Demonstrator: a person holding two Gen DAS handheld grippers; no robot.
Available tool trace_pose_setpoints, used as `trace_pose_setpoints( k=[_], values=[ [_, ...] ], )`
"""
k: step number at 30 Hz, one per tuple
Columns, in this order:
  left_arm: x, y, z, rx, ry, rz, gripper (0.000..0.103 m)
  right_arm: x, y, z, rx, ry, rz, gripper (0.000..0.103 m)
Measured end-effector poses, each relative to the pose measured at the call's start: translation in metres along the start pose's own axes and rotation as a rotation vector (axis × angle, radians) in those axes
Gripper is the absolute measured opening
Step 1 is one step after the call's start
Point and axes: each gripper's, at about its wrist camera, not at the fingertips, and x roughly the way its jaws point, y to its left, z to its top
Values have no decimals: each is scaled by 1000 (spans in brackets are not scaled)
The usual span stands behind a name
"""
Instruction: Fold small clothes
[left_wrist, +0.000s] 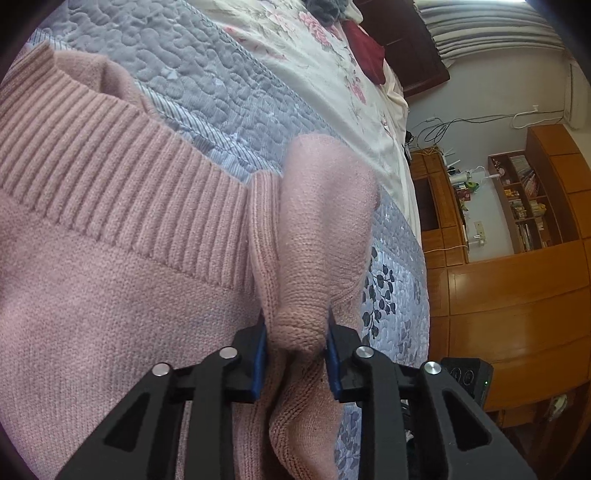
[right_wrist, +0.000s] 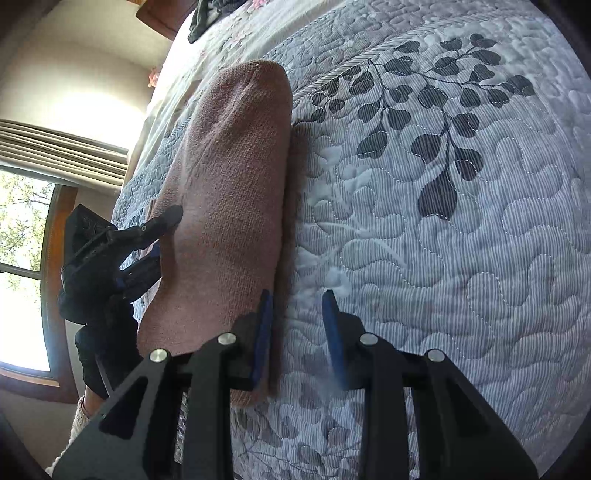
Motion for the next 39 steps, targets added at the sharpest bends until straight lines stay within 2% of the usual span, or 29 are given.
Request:
trace_pose_setpoints(
  k=[2, 7, 14, 18, 23, 27, 31, 36, 39],
  values=[
    [-6, -8, -3, 28, -31, 11, 22, -7, -7, -4, -3, -2, -4, 29],
    [-35, -18, -8, 48, -95, -46, 21, -18, -6, -11, -15, -17, -5, 29],
    [-104, -18, -2, 90, -178, -74, 20, -24, 11, -18, -62, -21, -1, 29],
    [-153, 1, 8, 92, -229, -42, 20, -20, 27, -20, -102, -12, 6, 29],
    [-199, 47, 24, 43, -274, 29, 20, -7, 52, -24, -151, 12, 28, 29],
    [-207, 93, 30, -23, -271, 78, 20, 6, 77, -29, -199, 42, 28, 29],
    [-193, 129, 28, -64, -251, 100, 21, 23, 94, -36, -236, 74, 20, 30],
    [-174, 147, 19, -71, -204, 119, 25, 37, 105, -46, -236, 105, 30, 30],
    [-183, 147, 16, -97, -211, 100, 27, 42, 113, -49, -234, 110, 49, 39]
  ],
)
